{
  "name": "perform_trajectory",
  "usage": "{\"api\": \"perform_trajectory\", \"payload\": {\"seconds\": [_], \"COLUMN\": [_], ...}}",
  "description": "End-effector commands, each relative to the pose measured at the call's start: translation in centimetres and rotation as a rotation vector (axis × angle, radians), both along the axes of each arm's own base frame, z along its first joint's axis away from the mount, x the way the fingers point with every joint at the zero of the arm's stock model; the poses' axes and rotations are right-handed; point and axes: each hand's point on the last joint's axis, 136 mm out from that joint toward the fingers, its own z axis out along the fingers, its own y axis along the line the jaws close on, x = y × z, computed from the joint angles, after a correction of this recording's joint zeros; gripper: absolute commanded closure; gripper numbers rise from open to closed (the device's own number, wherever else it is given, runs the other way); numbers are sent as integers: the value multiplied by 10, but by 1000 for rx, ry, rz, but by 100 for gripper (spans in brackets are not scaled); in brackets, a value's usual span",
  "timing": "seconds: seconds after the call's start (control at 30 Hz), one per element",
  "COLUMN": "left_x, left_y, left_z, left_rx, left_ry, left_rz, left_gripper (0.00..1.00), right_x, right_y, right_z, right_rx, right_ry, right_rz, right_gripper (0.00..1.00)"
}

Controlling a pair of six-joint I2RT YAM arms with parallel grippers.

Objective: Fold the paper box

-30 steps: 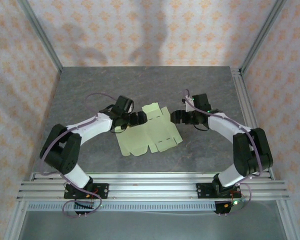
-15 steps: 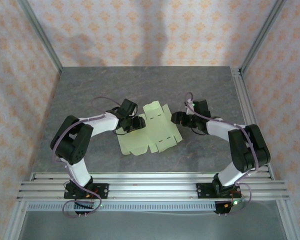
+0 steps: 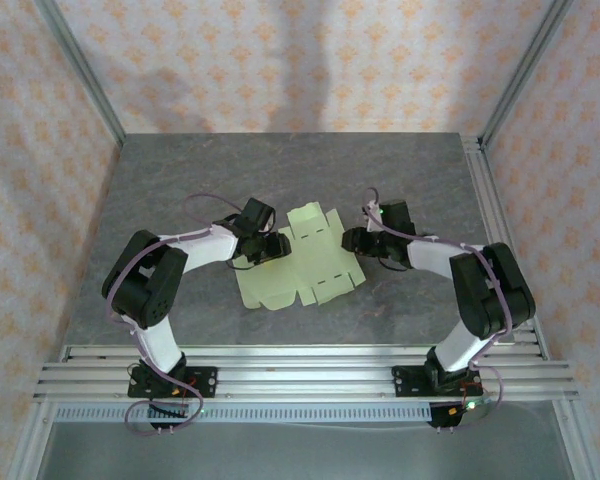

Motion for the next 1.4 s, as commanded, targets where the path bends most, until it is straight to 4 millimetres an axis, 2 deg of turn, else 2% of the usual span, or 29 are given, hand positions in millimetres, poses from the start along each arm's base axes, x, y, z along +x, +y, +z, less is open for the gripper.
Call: {"api": "perform_trajectory", "payload": {"seconds": [0.0,0.23,0.3,0.4,0.47,0.73,1.07,1.37], "left_x": [-3,-3,-4,-3,-4,-4,-6,-8], "left_y": [4,4,4,3,3,4,3,3], "left_z": [-16,-15,-15,-14,-14,-16,-16,-15], "left_rx": [46,42,41,37,38,35,35,36], "left_ry": [25,24,22,20,22,24,28,28], "left_rz": [-4,-4,-4,-3,-2,5,4,0], "left_gripper": [49,49,49,49,49,49,49,49], "right_x": [4,1,-1,-2,-4,-8,-13,-18], "right_y": [1,-1,-1,-1,-1,-4,-6,-4], "right_z": [-2,-2,-1,-1,-1,0,-12,-16], "right_rx": [-65,-114,-132,-137,-125,-92,-98,-90], "right_ry": [-18,-36,-42,-44,-47,-76,-39,-35], "right_rz": [22,21,28,32,23,-15,-19,-7], "right_gripper": [70,94,94,83,80,81,80,79]}}
